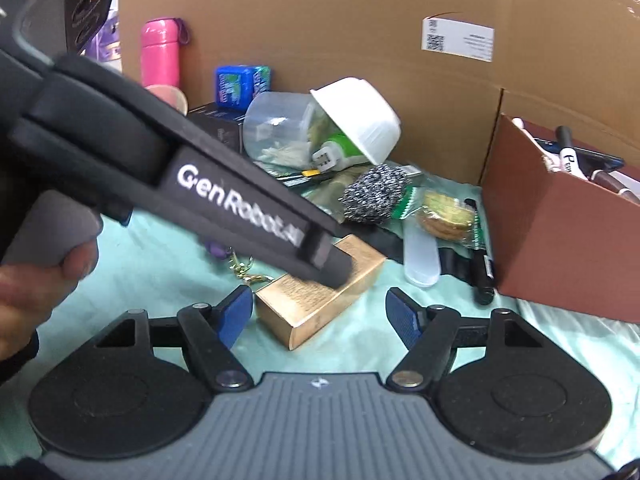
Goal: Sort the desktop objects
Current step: 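Lift the copper box with the left gripper and move it aside, then grasp the copper box with the right gripper while the left gripper moves to the pink keychain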
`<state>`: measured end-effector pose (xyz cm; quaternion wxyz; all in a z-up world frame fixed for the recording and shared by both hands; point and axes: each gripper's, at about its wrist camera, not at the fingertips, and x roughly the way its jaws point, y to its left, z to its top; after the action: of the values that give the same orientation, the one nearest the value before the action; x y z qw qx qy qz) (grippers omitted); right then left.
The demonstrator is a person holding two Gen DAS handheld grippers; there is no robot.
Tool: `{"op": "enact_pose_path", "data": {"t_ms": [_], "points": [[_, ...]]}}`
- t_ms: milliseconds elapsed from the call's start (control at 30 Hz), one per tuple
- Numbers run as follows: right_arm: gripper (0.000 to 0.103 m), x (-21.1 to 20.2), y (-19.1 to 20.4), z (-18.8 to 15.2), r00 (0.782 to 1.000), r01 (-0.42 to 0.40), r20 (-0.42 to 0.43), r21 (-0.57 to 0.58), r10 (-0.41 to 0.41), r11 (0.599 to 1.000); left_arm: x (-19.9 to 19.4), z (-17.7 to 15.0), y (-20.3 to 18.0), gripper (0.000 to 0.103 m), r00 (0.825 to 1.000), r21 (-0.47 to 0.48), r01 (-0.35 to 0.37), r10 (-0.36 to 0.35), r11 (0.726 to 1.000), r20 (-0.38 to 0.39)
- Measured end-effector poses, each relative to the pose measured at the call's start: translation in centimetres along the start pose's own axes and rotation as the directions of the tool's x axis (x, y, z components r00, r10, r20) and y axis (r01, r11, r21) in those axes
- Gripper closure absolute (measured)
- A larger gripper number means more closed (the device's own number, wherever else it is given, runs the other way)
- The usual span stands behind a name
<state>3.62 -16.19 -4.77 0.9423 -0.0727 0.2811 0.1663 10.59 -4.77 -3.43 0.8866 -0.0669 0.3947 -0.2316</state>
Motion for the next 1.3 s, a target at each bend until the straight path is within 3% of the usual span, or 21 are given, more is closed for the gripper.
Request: {"op": "enact_pose_path", "data": {"t_ms": [133, 233, 367, 600, 733, 833, 1000, 1033, 1067, 1100, 1133, 1167, 1300], "points": [[0.032, 0.5, 0.6, 0.2, 1.000, -0.021, 0.006, -0.006, 0.021, 1.000, -0.7, 0.2, 1.1, 0.054, 1.000, -0.042, -0.016, 0.017, 0.999, 0.016], [0.044, 0.8, 0.8, 0.0, 1.000, -0.014, -0.009, -0.018, 0.014, 1.000, -1.2, 0.0, 1.6, 0.054, 0.999, -0.053, -0.040, 0.041, 0.998, 0.023], [0.050, 0.4, -0.6, -0.3, 0.999, 0.027, -0.025, 0.012, -0.027, 1.000, -1.7, -0.5, 2.3, 0.053, 0.998, -0.081, -0.052, 0.055, 0.995, 0.039], [0.050, 0.2, -1.5, 0.0, 1.000, 0.031, -0.005, 0.035, -0.031, 0.999, -3.9, -1.8, 2.3, 0.047, 0.994, -0.076, -0.055, 0.062, 0.996, 0.091], [0.050, 0.7, -1.2, -0.1, 1.000, 0.021, -0.016, 0.032, -0.021, 0.999, -3.5, -2.2, 2.7, 0.044, 0.980, -0.066, -0.173, 0.178, 0.983, 0.083], [0.050, 0.9, -0.9, 0.0, 1.000, 0.028, -0.015, 0.031, -0.028, 0.999, -2.4, -1.6, 3.2, 0.043, 0.982, -0.090, -0.173, 0.178, 0.981, 0.057], [0.050, 1.1, -1.0, -0.1, 0.999, 0.032, -0.022, 0.032, -0.031, 0.999, -0.9, -0.9, 2.0, 0.031, 0.977, -0.043, -0.205, 0.207, 0.978, 0.058], [0.050, 1.2, -1.0, -0.1, 0.999, 0.033, -0.024, 0.033, -0.032, 0.999, -0.7, -1.0, 1.8, 0.033, 0.973, -0.030, -0.218, 0.219, 0.975, 0.064], [0.050, 1.2, -1.1, -0.1, 0.999, 0.032, -0.026, 0.033, -0.031, 0.999, -0.7, -1.1, 1.7, 0.042, 0.969, -0.019, -0.235, 0.236, 0.972, 0.073], [0.050, 1.1, -1.0, -0.1, 0.999, 0.029, -0.025, 0.033, -0.028, 0.999, -0.8, -1.3, 1.6, 0.062, 0.961, -0.007, -0.262, 0.262, 0.965, 0.083], [0.050, 1.0, -1.0, -0.2, 0.999, 0.026, -0.022, 0.031, -0.025, 0.999, -1.0, -1.4, 1.7, 0.070, 0.953, 0.007, -0.292, 0.290, 0.957, 0.087], [0.050, 1.0, -1.0, -0.2, 1.000, 0.023, -0.020, 0.031, -0.023, 0.999, -1.4, -1.4, 2.1, 0.077, 0.959, -0.002, -0.270, 0.269, 0.963, 0.086], [0.050, 1.1, -1.1, -0.1, 1.000, 0.019, -0.020, 0.040, -0.018, 0.999, -2.1, -1.5, 2.8, 0.079, 0.968, -0.048, -0.236, 0.239, 0.971, 0.081]]}}
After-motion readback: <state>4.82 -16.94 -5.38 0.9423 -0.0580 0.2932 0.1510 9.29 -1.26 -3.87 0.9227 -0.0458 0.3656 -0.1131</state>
